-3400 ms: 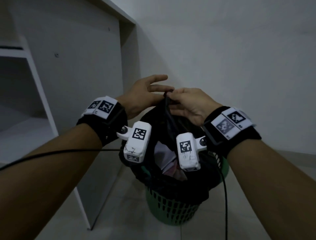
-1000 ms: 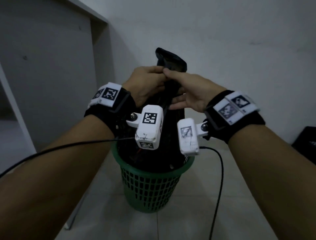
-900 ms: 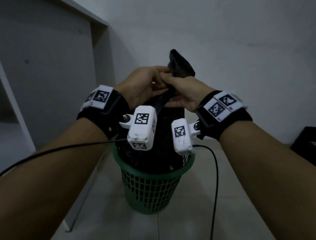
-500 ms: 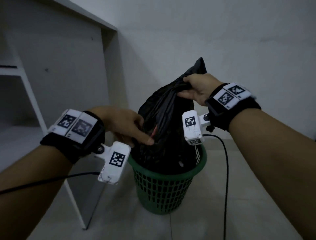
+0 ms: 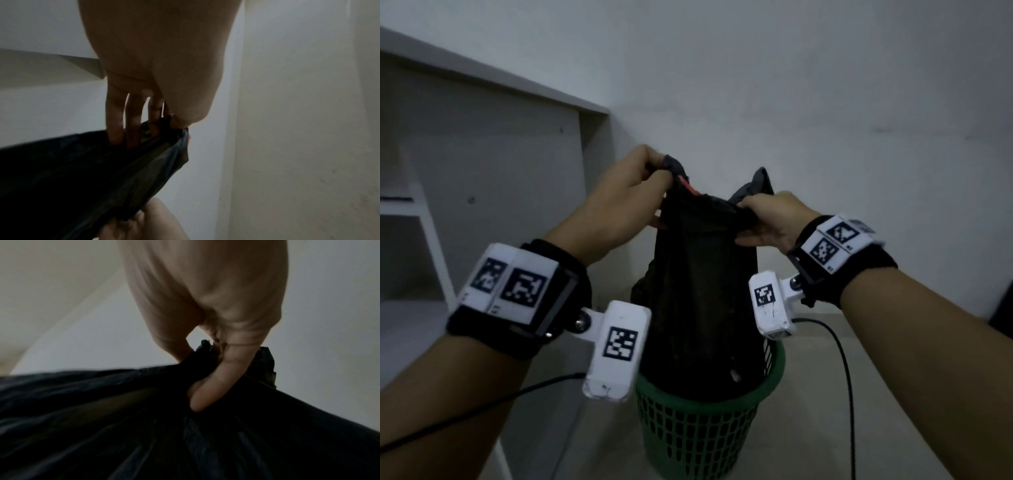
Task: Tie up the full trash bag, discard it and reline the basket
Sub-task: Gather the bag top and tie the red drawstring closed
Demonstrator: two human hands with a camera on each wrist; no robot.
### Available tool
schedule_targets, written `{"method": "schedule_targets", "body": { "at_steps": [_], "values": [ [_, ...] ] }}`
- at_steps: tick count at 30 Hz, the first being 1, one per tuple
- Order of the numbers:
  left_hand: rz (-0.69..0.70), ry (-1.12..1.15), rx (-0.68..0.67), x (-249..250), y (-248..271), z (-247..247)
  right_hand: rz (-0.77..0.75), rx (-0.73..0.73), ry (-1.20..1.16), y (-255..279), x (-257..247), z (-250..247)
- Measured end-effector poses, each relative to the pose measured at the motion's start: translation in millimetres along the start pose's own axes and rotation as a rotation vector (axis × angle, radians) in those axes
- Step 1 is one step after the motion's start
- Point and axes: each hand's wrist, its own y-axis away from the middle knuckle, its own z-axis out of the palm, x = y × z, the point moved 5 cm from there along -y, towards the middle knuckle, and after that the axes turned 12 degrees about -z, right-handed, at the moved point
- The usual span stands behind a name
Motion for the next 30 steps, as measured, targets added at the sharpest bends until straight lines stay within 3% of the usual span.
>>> {"method": "schedule_targets", "body": {
  "at_steps": [6,10,13,16,19,22,26,28,30],
  "values": [
    [0.097,-0.003,0.023,28.3,-16.6,29.2,-0.057,-0.040,0.148,1.0,-26.9,-22.4],
    [0.072,0.079,0.126,16.1,-14.8,32.0,-0.082,-0.172,0.260,10.4,-37.4,-24.9],
    [0.091,0.145,0.219,3.5,-8.4,32.8,-0.127,-0.183,0.278,15.0,-39.2,-25.7],
    [0.184,0.248,0.121,-14.2,5.1,34.4,-0.138,-0.156,0.229,17.6,-34.7,-30.7],
    [0.277,-0.018,0.044,-42.4,16.9,40.4,-0.134,-0.112,0.145,20.9,-30.3,-34.0],
    [0.049,-0.244,0.043,-66.3,12.3,55.1,-0.148,-0.089,0.109,21.2,-27.2,-31.4],
    [-0.138,-0.334,-0.007,-77.8,13.5,74.0,-0.228,-0.198,0.208,25.0,-28.5,-8.6],
    [-0.083,-0.561,0.031,-70.0,16.2,81.1,-0.292,-0.262,0.279,29.7,-33.1,4.6],
    [-0.012,-0.477,0.107,-52.4,12.9,80.8,-0.307,-0.318,0.278,35.1,-38.0,12.1]
  ]
}}
